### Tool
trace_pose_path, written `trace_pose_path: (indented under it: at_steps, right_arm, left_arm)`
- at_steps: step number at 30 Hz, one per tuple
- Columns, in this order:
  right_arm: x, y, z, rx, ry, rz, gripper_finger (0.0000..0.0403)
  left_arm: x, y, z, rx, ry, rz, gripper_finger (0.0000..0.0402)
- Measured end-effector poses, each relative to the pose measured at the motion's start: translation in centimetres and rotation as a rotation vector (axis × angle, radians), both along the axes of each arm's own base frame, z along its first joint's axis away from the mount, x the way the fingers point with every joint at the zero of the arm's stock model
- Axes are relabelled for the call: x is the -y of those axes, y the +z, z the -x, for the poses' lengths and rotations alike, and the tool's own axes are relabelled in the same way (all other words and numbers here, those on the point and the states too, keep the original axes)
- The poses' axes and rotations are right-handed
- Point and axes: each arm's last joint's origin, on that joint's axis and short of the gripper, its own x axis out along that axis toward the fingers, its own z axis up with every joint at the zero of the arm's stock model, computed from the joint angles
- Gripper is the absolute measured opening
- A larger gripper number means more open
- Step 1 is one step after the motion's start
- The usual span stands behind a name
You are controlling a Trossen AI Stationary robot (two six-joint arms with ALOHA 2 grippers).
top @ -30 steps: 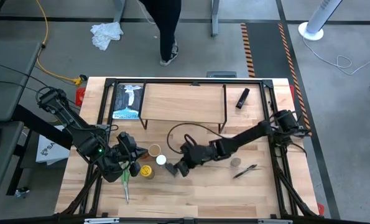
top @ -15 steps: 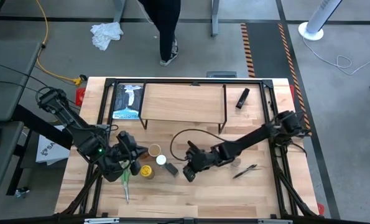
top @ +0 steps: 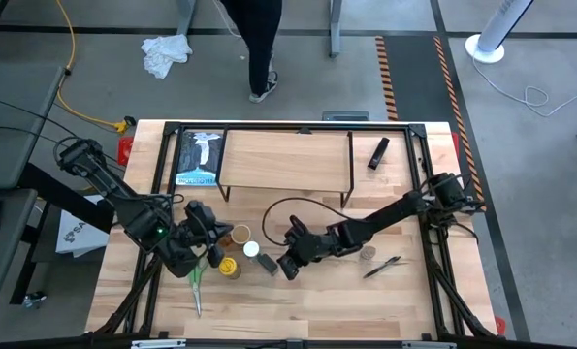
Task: Shelf spices
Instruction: Adjust the seasoning bottles, can and pack
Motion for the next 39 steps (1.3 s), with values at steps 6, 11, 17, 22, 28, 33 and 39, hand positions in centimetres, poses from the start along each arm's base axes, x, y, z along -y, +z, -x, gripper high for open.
trace_pose_path:
  at_steps: [6, 11, 17, 22, 28, 33, 39]
  right_arm:
    - [-0.1, 0.1, -0.1, 0.015, 0.005, -0.013, 0.0000]
    - [-0.1, 0.3, -0.2, 0.036, 0.002, -0.019, 0.0000]
    - [-0.1, 1.6, -0.2, 0.103, 0.032, 0.017, 0.0000]
    - [0.5, 3.2, 0.2, 0.120, 0.049, 0.053, 0.0000]
    - [0.6, 4.4, 0.6, 0.143, 0.046, 0.063, 0.0000]
    - [0.6, 4.9, 0.7, 0.162, 0.039, 0.052, 0.0000]
    - [-0.1, 6.9, 0.6, 0.323, 0.061, -0.012, 0.0000]
  left_arm:
    - [-0.4, 0.1, -0.3, 0.017, 0.029, -0.012, 0.0000]
    - [-0.4, 0.1, -0.4, 0.016, 0.023, -0.022, 0.0000]
    - [0.0, 2.4, -0.5, -0.110, -0.179, 0.029, 0.0000]
    - [-1.9, 3.2, 1.4, -0.353, 0.004, 0.103, 0.0000]
    - [-2.7, 1.3, 2.8, -0.534, 0.178, 0.209, 0.0000]
    - [-2.5, -1.6, 2.2, -0.496, 0.230, 0.270, 0.0000]
    - [-3.9, -5.2, 2.0, -0.513, 0.368, 0.304, 0.0000]
